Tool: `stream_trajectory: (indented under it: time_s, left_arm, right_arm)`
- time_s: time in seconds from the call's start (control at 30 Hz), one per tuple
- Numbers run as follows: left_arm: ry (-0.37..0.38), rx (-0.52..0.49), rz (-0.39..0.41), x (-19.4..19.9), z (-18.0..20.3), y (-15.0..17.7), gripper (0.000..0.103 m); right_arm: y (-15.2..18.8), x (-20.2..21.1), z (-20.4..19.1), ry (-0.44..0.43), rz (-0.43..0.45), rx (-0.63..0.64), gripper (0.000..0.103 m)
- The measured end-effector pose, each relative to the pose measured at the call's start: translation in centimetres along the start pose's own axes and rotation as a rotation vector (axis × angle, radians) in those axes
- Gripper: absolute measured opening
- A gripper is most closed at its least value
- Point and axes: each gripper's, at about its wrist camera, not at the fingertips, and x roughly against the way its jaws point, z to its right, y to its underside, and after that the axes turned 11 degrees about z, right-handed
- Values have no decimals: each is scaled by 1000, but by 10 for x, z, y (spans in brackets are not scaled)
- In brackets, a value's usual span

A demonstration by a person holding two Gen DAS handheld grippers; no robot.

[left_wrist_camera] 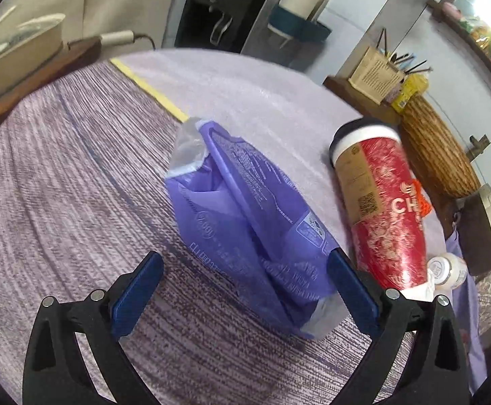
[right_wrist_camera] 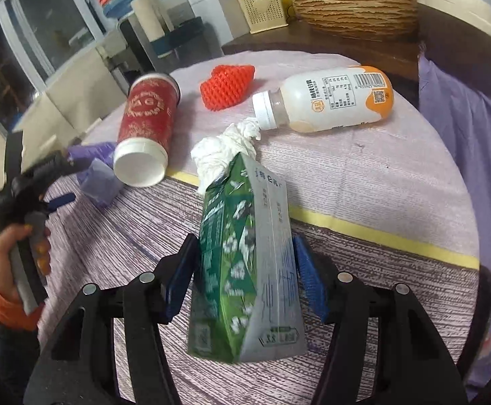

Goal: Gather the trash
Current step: 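Grasp the purple plastic bag with the left gripper while the right gripper holds the carton, then drop the green carton into the black bin with the right gripper while the left gripper holds the bag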

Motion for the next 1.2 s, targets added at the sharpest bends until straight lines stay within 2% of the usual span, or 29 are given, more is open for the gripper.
stream_trajectory:
  time_s: [0.07, 0.13, 0.27, 0.33, 0.47, 0.67, 0.73, 1.0, 1.2]
  left_arm:
    - [-21, -32, 7, -3, 6, -1, 89]
    - [-7, -42, -12, -5, 11, -2, 69]
    - [3, -61, -10, -6, 21, -1, 48]
    - [20, -60, 6, -3, 22, 0, 29]
    - [42, -61, 44, 9, 20, 4, 24]
    - [58, -114, 100, 40, 14, 13, 23]
    - [77, -100, 104, 50, 7, 15, 23]
    - [108, -134, 176, 92, 0, 37, 23]
    - [156, -154, 249, 123, 9, 54, 23]
  right_arm:
    - [0, -3, -3, 13, -17, 40, 59]
    - [0, -3, -3, 17, -14, 56, 59]
    - [1, -6, -3, 32, -26, 76, 60]
    - [2, -7, -5, 30, -31, 84, 63]
    - [3, -6, -14, 40, -28, 134, 68]
    - [3, -12, -21, 76, -42, 202, 68]
    - [3, -13, -19, 96, -42, 205, 58]
    - [12, -3, -14, 76, -9, 190, 57]
    - [16, 18, -5, 16, 49, 131, 57]
